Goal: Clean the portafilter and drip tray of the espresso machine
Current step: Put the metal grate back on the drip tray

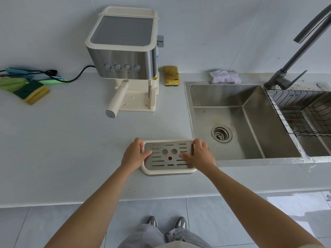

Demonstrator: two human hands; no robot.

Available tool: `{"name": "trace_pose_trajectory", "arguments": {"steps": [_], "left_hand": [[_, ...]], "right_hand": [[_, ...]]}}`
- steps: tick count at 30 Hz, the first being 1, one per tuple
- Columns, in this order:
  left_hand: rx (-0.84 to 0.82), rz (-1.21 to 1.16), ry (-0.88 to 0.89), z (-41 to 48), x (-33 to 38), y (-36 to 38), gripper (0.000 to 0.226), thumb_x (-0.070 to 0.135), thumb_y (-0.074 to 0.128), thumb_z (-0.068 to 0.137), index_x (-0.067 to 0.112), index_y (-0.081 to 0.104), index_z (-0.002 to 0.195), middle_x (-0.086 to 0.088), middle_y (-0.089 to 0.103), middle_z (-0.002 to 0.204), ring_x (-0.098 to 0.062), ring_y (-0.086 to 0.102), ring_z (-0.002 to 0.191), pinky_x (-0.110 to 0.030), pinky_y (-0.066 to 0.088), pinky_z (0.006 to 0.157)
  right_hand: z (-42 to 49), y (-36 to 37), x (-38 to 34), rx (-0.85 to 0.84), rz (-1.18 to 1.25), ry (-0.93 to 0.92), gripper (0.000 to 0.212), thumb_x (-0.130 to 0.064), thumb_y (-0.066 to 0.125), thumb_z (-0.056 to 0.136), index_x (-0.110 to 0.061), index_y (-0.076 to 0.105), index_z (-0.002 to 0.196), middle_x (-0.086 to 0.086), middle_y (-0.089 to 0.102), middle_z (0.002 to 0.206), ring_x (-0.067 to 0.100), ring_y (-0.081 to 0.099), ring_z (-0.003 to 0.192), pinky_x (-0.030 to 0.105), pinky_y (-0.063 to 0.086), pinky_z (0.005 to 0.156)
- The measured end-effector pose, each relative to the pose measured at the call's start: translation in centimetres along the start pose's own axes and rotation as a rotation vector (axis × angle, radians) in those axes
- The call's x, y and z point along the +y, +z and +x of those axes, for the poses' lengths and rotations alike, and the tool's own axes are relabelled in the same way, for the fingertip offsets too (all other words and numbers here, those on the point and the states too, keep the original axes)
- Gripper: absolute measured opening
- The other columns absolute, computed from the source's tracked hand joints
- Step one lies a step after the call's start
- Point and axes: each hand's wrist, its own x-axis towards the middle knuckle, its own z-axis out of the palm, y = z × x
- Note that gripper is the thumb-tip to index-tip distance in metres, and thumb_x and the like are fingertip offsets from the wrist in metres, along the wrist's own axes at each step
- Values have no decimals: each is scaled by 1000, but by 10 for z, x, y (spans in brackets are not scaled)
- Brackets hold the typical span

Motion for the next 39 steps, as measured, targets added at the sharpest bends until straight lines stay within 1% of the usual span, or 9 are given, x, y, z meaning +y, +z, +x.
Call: {"name": "trace_pose_trajectory", "arguments": {"steps": [4,9,12,16,19,27,30,32,39], "left_hand": [[21,-87,-1,-12,-9,4,45,32,68,79,9,47,111,-6,54,107,-18,50,96,-27,42,75],[-75,-57,45,-36,-23,9,84,39,78,66,15,35,135,-3,47,132,-21,41,123,-38,41,101],[-127,-130,124,-44,-23,12,93,34,84,56,19,36,135,1,52,128,-17,47,119,-39,44,100],[-161,-78,75,-50,-20,19,118,32,85,57,21,9,147,2,39,133,-15,36,126,-32,37,104],[-141,-65,36,-53,-18,23,121,30,83,61,23,-2,148,0,35,134,-15,36,126,-27,36,98],[-84,-147,29,-57,-11,19,107,17,82,65,21,14,147,0,41,141,-16,40,129,-39,39,104],[-37,-169,26,-61,-9,16,107,16,82,65,20,15,147,3,39,143,-14,38,130,-30,35,105],[2,-166,26,-63,-8,12,105,16,82,64,21,16,146,4,41,141,-11,40,126,-22,34,96],[84,-157,10,-59,-13,-16,103,18,83,63,25,21,145,15,47,124,-6,46,107,-16,37,80]], "right_hand": [[-3,1,13,-23,36,-106,72,-50,64,77,-18,30,132,6,43,128,24,40,118,39,40,96],[-17,4,35,-89,-15,-317,101,-48,73,67,-19,13,144,-1,40,140,20,36,128,40,30,110],[-21,9,42,-132,-57,-347,116,-49,74,66,-15,-1,147,-1,28,149,21,26,137,44,24,114],[-25,12,43,-131,-57,-322,118,-47,71,71,-11,-12,146,-1,25,150,20,20,138,41,21,115],[-26,12,41,-107,-33,-325,114,-43,71,74,-10,-11,146,2,29,146,20,22,137,39,21,116],[-24,9,41,-98,35,-356,110,-36,73,74,-12,-5,146,4,37,138,20,34,129,37,30,112],[-22,5,38,-94,67,-384,108,-34,74,73,-13,-1,147,5,39,137,20,36,128,37,34,109],[-20,2,34,-100,86,-414,106,-33,75,72,-14,1,147,4,40,136,20,35,129,37,36,108],[-9,-6,1,-103,128,-531,95,-32,74,74,-18,12,144,-1,45,132,17,37,126,39,39,105]]}}
